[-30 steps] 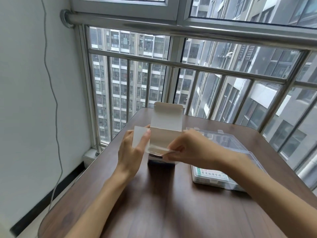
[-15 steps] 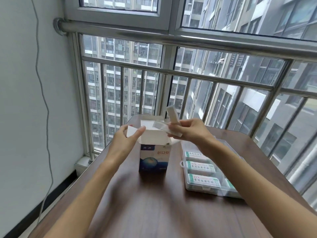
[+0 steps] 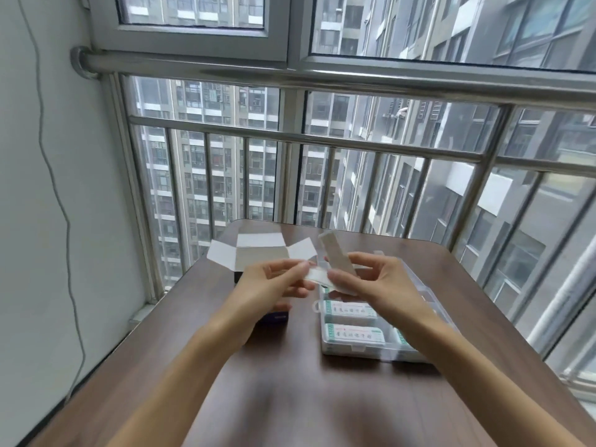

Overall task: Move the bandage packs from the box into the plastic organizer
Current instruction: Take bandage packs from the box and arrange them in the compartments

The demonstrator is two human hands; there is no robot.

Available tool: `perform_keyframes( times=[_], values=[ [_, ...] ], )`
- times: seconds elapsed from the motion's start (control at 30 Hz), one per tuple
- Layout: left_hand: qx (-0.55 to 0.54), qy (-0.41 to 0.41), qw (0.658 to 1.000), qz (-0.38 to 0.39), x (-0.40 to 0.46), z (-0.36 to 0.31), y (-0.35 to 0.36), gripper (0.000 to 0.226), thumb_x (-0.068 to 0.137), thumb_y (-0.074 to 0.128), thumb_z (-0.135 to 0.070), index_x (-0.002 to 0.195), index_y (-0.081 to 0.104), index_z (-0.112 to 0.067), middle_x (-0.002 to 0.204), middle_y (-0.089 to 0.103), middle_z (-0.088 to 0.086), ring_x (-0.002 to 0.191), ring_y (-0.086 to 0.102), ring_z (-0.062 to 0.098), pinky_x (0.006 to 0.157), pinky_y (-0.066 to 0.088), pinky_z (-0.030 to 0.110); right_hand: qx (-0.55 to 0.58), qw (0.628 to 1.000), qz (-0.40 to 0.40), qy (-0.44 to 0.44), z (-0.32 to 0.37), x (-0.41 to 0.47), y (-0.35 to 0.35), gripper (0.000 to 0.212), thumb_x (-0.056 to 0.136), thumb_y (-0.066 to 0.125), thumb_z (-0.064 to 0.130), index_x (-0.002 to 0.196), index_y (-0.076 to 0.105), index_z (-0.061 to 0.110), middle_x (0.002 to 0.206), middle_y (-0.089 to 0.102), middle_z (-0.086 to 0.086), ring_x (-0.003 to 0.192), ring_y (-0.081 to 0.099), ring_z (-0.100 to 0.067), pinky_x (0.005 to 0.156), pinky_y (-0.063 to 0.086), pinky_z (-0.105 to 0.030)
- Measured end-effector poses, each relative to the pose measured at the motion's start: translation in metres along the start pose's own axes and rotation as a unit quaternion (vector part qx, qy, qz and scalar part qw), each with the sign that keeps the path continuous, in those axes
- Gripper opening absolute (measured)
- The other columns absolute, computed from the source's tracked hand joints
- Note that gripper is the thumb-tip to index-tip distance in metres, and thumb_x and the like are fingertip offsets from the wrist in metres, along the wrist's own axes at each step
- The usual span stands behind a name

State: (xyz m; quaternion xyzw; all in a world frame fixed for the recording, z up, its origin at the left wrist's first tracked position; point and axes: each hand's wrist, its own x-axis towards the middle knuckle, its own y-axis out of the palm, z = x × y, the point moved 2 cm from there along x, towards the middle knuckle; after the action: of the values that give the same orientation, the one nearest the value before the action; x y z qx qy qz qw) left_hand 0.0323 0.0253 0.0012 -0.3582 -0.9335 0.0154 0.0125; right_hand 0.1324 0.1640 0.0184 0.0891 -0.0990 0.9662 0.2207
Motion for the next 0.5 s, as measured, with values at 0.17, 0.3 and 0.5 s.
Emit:
perform_keyframes(
  times=[0.17,0.3,0.5],
  values=[
    [-0.038,-0.034,0.993,0.103,0.001,0.01,0.025,0.017,0.09,0.061,-0.017,0.105,0.069,-0.019,0.09,0.075,0.006,0.075,0.07,0.006,0.063,0.052,0.015,-0.096,0.994,-0.032,-0.046,-0.018,-0.017,-0.031,0.015,0.089,0.063,0.013,0.093,0.073,0.022,0.079,0.074,0.004,0.07,0.069,-0.009,0.059,0.051,-0.021],
    [-0.127,-0.113,0.975,0.141,0.002,0.017,0.039,0.022,0.086,0.061,-0.005,0.104,0.071,-0.013,0.099,0.073,0.013,0.085,0.073,0.015,0.067,0.057,0.019,-0.188,0.973,-0.065,-0.119,-0.027,-0.035,-0.044,0.026,0.089,0.062,0.005,0.098,0.074,0.026,0.087,0.074,0.01,0.077,0.069,-0.007,0.067,0.054,-0.024],
    [-0.234,-0.167,0.944,0.16,0.004,0.021,0.048,0.03,0.077,0.064,-0.009,0.104,0.071,0.001,0.105,0.071,0.016,0.086,0.072,0.017,0.073,0.059,0.023,-0.343,0.906,-0.06,-0.24,-0.031,-0.049,-0.052,0.03,0.083,0.059,0.015,0.1,0.074,0.035,0.1,0.069,0.021,0.096,0.062,0.007,0.08,0.05,-0.015]
  ],
)
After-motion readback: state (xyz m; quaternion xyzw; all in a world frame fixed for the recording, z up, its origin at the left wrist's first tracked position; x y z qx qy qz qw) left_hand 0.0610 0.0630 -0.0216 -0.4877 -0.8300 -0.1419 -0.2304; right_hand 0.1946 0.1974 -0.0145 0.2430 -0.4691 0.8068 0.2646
